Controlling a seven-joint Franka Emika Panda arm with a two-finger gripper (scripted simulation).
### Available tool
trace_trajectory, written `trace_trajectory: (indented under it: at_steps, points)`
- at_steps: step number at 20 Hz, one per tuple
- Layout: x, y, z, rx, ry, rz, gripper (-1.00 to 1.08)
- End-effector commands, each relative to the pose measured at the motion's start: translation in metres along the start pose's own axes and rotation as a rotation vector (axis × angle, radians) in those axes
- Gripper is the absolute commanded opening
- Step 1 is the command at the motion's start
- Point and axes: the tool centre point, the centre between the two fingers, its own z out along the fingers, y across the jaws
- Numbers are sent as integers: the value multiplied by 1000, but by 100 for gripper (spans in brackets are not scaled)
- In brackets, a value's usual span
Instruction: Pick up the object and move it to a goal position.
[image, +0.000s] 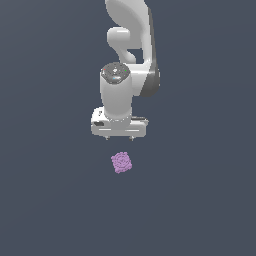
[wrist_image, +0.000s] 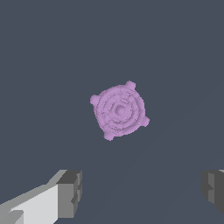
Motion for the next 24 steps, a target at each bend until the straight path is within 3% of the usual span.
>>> trace_trajectory:
  at_steps: [1, 10, 24]
  points:
    - [0, 0, 0, 0, 0, 0, 100]
    - [5, -28, -9, 29, 26, -43, 100]
    - [20, -21, 13, 19, 20, -144, 100]
